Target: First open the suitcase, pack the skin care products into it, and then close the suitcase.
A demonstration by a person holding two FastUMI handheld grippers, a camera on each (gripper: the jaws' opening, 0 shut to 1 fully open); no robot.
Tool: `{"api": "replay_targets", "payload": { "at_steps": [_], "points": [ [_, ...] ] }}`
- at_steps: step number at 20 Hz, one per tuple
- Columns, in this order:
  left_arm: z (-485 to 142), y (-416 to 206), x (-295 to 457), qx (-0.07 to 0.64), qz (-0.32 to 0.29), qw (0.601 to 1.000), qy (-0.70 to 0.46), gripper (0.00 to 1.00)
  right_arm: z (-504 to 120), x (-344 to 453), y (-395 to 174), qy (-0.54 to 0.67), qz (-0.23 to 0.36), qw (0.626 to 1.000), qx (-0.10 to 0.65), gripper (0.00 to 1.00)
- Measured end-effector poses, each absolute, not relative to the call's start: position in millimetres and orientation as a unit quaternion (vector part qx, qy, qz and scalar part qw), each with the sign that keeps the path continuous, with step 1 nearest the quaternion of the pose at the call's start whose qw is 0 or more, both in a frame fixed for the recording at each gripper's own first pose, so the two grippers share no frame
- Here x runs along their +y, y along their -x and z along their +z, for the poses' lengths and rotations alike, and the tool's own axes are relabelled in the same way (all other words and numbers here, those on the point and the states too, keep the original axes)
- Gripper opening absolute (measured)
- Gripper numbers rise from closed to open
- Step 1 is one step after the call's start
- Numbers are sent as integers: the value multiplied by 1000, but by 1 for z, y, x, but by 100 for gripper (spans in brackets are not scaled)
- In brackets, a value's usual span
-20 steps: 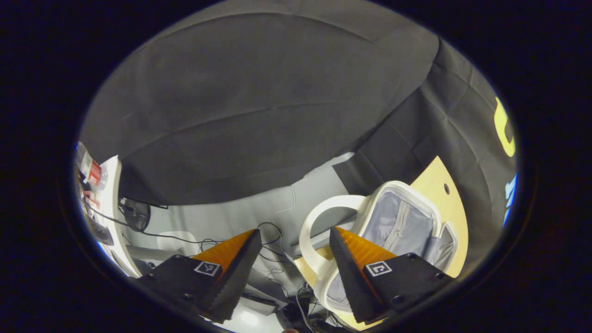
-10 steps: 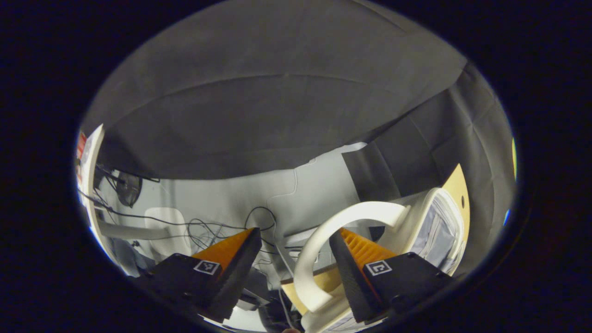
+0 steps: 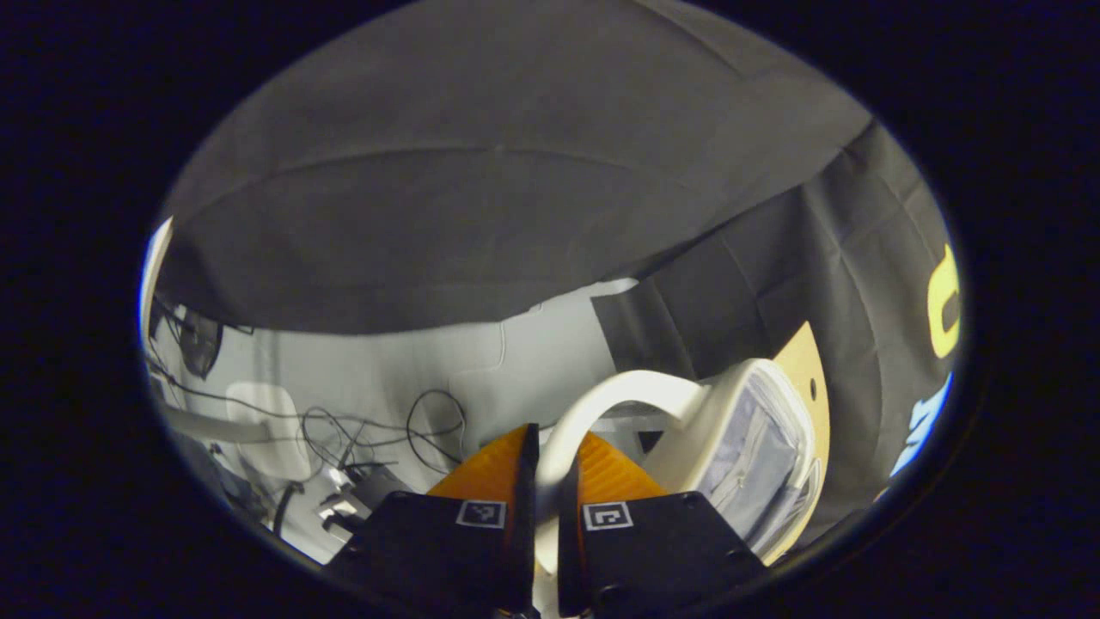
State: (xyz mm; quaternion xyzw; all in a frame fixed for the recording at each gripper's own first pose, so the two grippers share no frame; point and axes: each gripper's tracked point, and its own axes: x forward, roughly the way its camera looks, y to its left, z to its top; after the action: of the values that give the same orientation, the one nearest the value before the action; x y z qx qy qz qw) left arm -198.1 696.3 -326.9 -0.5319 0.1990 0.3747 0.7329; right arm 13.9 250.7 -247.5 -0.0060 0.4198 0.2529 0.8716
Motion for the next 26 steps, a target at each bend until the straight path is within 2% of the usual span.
{"api": "replay_targets", "payload": {
  "at_steps": [4,9,12,17,20,26],
  "points": [
    [-266,198,704,166,366,753,521,18,-240,250,-17,-11,260,874,411,95],
    [-168,192,680,125,333,815,457,17,-236,241,-23,-34,261,875,406,95],
    [-98,175,651,101,294,853,420,17,-231,229,-27,-38,262,879,398,95],
    [-6,139,556,101,226,918,308,16,-223,209,-32,-71,256,884,384,95],
    [32,109,488,101,179,943,260,16,-216,188,-37,-94,245,890,372,95],
    [37,37,345,133,90,956,246,16,-217,127,-35,-116,224,899,357,95]
  ]
}}
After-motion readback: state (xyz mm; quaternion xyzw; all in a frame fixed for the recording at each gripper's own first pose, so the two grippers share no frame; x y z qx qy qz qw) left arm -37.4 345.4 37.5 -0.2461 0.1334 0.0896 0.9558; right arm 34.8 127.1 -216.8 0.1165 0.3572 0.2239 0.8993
